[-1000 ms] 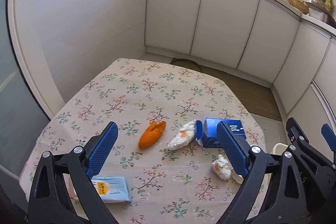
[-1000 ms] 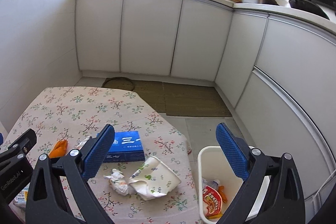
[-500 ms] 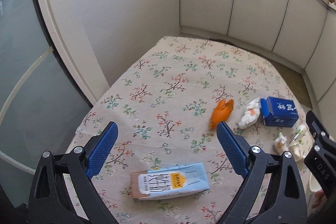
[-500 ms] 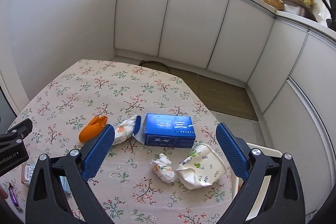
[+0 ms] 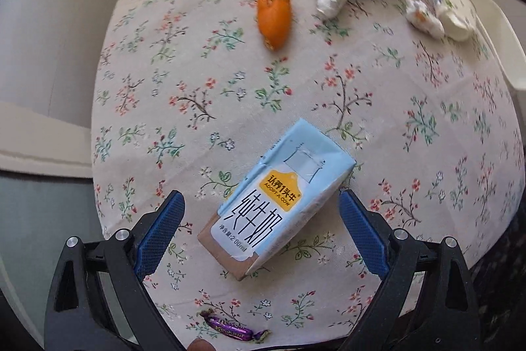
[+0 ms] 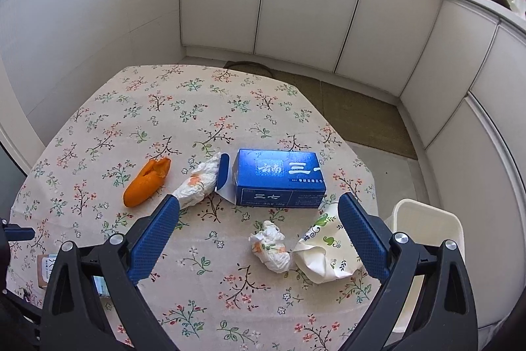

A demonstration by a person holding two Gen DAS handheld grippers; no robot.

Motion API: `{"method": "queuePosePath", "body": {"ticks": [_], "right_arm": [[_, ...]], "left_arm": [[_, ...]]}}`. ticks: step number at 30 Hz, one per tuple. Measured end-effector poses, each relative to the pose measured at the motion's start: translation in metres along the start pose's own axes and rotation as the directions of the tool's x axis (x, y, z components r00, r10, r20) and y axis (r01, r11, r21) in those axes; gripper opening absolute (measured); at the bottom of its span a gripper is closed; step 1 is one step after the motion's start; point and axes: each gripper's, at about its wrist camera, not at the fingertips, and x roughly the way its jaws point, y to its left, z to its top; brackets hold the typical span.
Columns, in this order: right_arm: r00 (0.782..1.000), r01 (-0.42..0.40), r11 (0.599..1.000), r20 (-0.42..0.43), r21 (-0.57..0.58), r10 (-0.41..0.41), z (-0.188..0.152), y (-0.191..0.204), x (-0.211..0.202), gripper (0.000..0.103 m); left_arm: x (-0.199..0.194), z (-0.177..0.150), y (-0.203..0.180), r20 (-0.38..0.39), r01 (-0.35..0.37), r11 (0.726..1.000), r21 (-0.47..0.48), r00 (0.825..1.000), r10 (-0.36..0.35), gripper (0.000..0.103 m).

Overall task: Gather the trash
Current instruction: 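Grasp the blue milk carton with the left gripper while the right grasps the orange peel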

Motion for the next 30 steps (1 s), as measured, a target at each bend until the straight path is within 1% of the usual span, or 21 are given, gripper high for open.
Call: {"method": "queuePosePath", "body": {"ticks": [3,6,8,9,10,12,13,16,18,19,21,24,27,29,30], "right_arm": [[1.000,0.001,1.000,-0.027,0.000,-0.001,0.000,-0.003,0.007,0.094],[0.999,0.002,1.000,-0.046,-0.017,-0.003,-0.001,-0.003,0.013,0.094],[0.998,-0.001,0.999,-0.058,-0.033,-0.001,-0.001,-0.001,0.017,0.094],[0.998,-0.003,0.999,-0.064,-0.045,0.001,-0.002,0.001,0.019,0.094],[0.998,-0.007,0.998,-0.070,-0.057,0.003,-0.002,0.004,0.021,0.094],[0.997,-0.018,0.997,-0.080,-0.078,0.012,-0.002,0.009,0.025,0.094],[0.996,-0.023,0.996,-0.083,-0.087,0.016,-0.001,0.012,0.027,0.094],[0.996,-0.038,0.994,-0.089,-0.105,0.029,0.001,0.020,0.031,0.094],[0.994,-0.062,0.992,-0.099,-0.106,0.052,0.004,0.026,0.035,0.094],[0.993,-0.073,0.992,-0.105,-0.105,0.062,0.005,0.029,0.036,0.094],[0.989,-0.097,0.990,-0.118,-0.101,0.085,0.009,0.036,0.038,0.094],[0.990,-0.089,0.990,-0.120,-0.108,0.076,0.016,0.052,0.042,0.094],[0.986,-0.101,0.992,-0.139,-0.075,0.090,0.026,0.074,0.053,0.094],[0.977,-0.112,0.993,-0.185,-0.043,0.102,0.031,0.093,0.066,0.094],[0.973,-0.113,0.993,-0.204,-0.036,0.103,0.031,0.101,0.071,0.094]], "left_arm": [[0.011,0.004,-0.006,-0.015,0.013,0.996,0.086,1.000,-0.011,0.091],[0.022,0.006,-0.005,-0.023,0.028,0.993,0.118,0.999,-0.025,0.091],[0.030,0.006,-0.005,-0.030,0.034,0.990,0.135,0.999,-0.030,0.088],[0.034,0.005,-0.006,-0.032,0.041,0.989,0.145,0.999,-0.037,0.083],[0.037,0.004,-0.006,-0.037,0.057,0.987,0.151,0.998,-0.052,0.075],[0.039,0.002,-0.004,-0.028,0.106,0.984,0.140,0.994,-0.103,0.069],[0.038,0.001,-0.002,-0.020,0.120,0.983,0.136,0.993,-0.119,0.063],[0.037,-0.002,0.000,-0.007,0.159,0.980,0.123,0.987,-0.159,0.056],[0.035,-0.005,0.003,0.005,0.167,0.979,0.112,0.986,-0.169,0.055],[0.034,-0.006,0.005,0.013,0.170,0.981,0.098,0.985,-0.172,0.055],[0.028,-0.008,0.013,0.043,0.169,0.985,0.040,0.984,-0.171,0.055],[0.011,-0.007,0.040,0.117,0.143,0.985,-0.094,0.984,-0.132,0.055],[-0.018,-0.010,0.071,0.223,0.113,0.961,-0.254,0.973,-0.055,0.055],[-0.038,-0.011,0.087,0.277,0.065,0.942,-0.329,0.960,0.030,0.055],[-0.048,-0.011,0.095,0.305,0.058,0.930,-0.363,0.951,0.059,0.055]]}}
